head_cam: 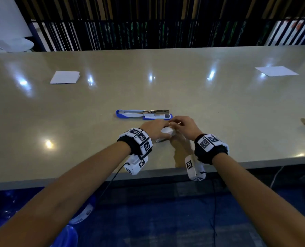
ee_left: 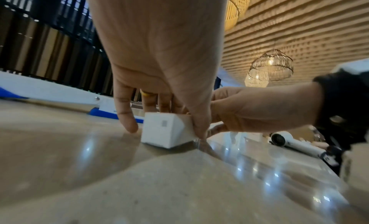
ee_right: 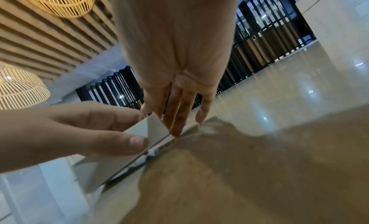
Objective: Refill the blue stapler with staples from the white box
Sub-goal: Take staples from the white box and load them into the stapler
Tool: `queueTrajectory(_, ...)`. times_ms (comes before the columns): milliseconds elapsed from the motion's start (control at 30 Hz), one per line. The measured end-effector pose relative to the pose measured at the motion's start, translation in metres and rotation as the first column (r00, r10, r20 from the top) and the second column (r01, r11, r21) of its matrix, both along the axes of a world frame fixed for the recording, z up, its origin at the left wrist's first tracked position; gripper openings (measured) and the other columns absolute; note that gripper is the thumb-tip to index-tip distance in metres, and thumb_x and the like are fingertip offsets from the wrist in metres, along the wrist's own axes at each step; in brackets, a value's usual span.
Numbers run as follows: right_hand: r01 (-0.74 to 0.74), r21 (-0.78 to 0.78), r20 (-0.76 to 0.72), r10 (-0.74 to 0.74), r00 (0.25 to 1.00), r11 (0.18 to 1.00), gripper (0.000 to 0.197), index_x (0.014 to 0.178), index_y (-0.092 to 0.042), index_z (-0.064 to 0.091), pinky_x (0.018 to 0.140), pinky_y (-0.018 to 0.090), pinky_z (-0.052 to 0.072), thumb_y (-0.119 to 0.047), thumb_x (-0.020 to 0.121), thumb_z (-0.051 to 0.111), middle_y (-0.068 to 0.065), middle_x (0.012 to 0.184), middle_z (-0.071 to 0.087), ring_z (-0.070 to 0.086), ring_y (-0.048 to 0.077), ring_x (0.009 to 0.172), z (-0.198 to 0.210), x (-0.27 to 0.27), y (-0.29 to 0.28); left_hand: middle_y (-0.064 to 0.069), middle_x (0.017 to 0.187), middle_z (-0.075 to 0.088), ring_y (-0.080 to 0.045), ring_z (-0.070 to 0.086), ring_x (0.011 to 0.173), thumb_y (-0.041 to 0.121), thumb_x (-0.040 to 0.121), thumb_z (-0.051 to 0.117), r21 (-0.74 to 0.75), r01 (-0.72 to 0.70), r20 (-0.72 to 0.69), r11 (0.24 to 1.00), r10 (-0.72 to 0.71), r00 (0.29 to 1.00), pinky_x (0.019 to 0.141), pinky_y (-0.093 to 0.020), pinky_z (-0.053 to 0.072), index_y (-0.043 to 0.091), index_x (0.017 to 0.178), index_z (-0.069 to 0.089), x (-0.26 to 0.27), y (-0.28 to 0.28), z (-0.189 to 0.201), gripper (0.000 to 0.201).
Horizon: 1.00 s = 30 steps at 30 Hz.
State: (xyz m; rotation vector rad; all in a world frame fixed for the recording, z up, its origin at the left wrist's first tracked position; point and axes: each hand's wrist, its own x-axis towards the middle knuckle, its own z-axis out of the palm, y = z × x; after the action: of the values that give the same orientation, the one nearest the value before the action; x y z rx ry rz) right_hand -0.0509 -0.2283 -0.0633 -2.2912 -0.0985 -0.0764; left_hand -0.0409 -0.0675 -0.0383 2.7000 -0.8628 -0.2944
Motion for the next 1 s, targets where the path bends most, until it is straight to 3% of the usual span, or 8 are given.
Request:
queueTrajectory(167, -0.045, 0.126, -0.027, 0.049, 0.998, 0.991, 0.035, 0.122, -0.006, 0.06, 0.071, 0.004, 0.046, -0.015, 0.088, 0.061, 0.015, 0.112, 0.065, 0.058, 0.017, 0.09, -0.004, -0.004, 0.005, -0.01, 0.128, 0.06, -0.029, 0.059, 0.114, 0.037, 0.092, 0.054, -0.18, -0.179, -0.04, 0.967, 0.174, 0.984, 0.095, -0.042, 0.049, 0.015, 0.129, 0.05, -0.008, -0.006, -0.008, 0.043)
queueTrajectory(267, -0.007, 0.217, 0.002, 0.007, 1.0, 0.976, 0.042, 0.124, -0.007, 0.057, 0.088, 0.032, 0.052, -0.013, 0.083, 0.067, 0.015, 0.11, 0.063, 0.061, 0.024, 0.095, -0.003, -0.002, 0.011, -0.013, 0.129, 0.058, -0.031, 0.058, 0.115, 0.025, 0.094, 0.052, -0.304, -0.276, -0.108, 0.912, 0.255, 0.961, 0.098, -0.046, 0.048, 0.014, 0.129, 0.045, -0.013, -0.011, -0.012, 0.037)
queueTrajectory(333, -0.002, 0.246, 0.028, -0.005, 1.0, 0.969, 0.042, 0.121, -0.006, 0.058, 0.091, 0.036, 0.052, -0.013, 0.081, 0.069, 0.016, 0.114, 0.064, 0.061, 0.027, 0.1, -0.002, -0.002, 0.015, -0.013, 0.129, 0.057, -0.032, 0.058, 0.114, 0.022, 0.095, 0.049, -0.379, -0.329, -0.133, 0.865, 0.301, 0.944, 0.097, -0.049, 0.048, 0.014, 0.128, 0.043, -0.017, -0.013, -0.014, 0.035)
queueTrajectory(467, -0.041, 0.266, 0.105, 0.013, 0.994, 0.963, 0.04, 0.116, -0.003, 0.061, 0.085, 0.034, 0.053, -0.006, 0.077, 0.072, 0.017, 0.112, 0.065, 0.061, 0.022, 0.096, 0.001, -0.001, 0.018, -0.007, 0.131, 0.053, -0.027, 0.059, 0.11, 0.024, 0.095, 0.052, -0.473, -0.394, -0.101, 0.788, 0.396, 0.913, 0.077, -0.029, 0.042, 0.015, 0.128, 0.045, -0.023, -0.012, -0.017, 0.035)
queueTrajectory(633, -0.041, 0.223, 0.182, -0.001, 0.983, 0.974, 0.034, 0.103, -0.005, 0.068, 0.08, 0.039, 0.057, -0.003, 0.069, 0.076, 0.012, 0.097, 0.069, 0.064, 0.025, 0.087, 0.007, 0.002, 0.023, -0.007, 0.132, 0.05, -0.023, 0.055, 0.114, 0.019, 0.091, 0.06, -0.555, -0.4, -0.026, 0.729, 0.465, 0.885, 0.073, -0.011, 0.028, 0.011, 0.127, 0.053, -0.029, -0.005, -0.007, 0.037)
queueTrajectory(833, -0.046, 0.306, 0.207, -0.019, 0.978, 0.951, 0.035, 0.108, -0.007, 0.067, 0.086, 0.04, 0.058, -0.014, 0.075, 0.076, 0.011, 0.103, 0.071, 0.067, 0.026, 0.094, 0.007, 0.001, 0.033, -0.008, 0.128, 0.057, -0.024, 0.057, 0.114, 0.012, 0.094, 0.053, -0.588, -0.457, -0.056, 0.667, 0.53, 0.846, 0.067, -0.012, 0.031, 0.008, 0.123, 0.051, -0.032, -0.002, -0.001, 0.029)
queueTrajectory(900, -0.036, 0.343, 0.201, -0.036, 0.979, 0.939, 0.036, 0.108, -0.007, 0.068, 0.087, 0.041, 0.057, -0.014, 0.074, 0.076, 0.012, 0.104, 0.072, 0.067, 0.025, 0.095, 0.007, 0.0, 0.037, -0.008, 0.12, 0.062, -0.022, 0.061, 0.104, 0.014, 0.096, 0.051, -0.586, -0.477, -0.073, 0.655, 0.544, 0.836, 0.056, -0.015, 0.035, 0.009, 0.12, 0.049, -0.034, -0.001, 0.0, 0.025)
queueTrajectory(1000, -0.012, 0.378, 0.194, -0.066, 0.979, 0.926, 0.038, 0.11, -0.006, 0.067, 0.088, 0.04, 0.057, -0.012, 0.073, 0.077, 0.013, 0.102, 0.072, 0.068, 0.026, 0.094, 0.008, 0.0, 0.041, -0.003, 0.103, 0.062, -0.012, 0.054, 0.084, 0.019, 0.097, 0.051, -0.602, -0.476, -0.087, 0.642, 0.54, 0.837, 0.048, -0.009, 0.04, 0.009, 0.118, 0.047, -0.034, 0.003, -0.002, 0.024)
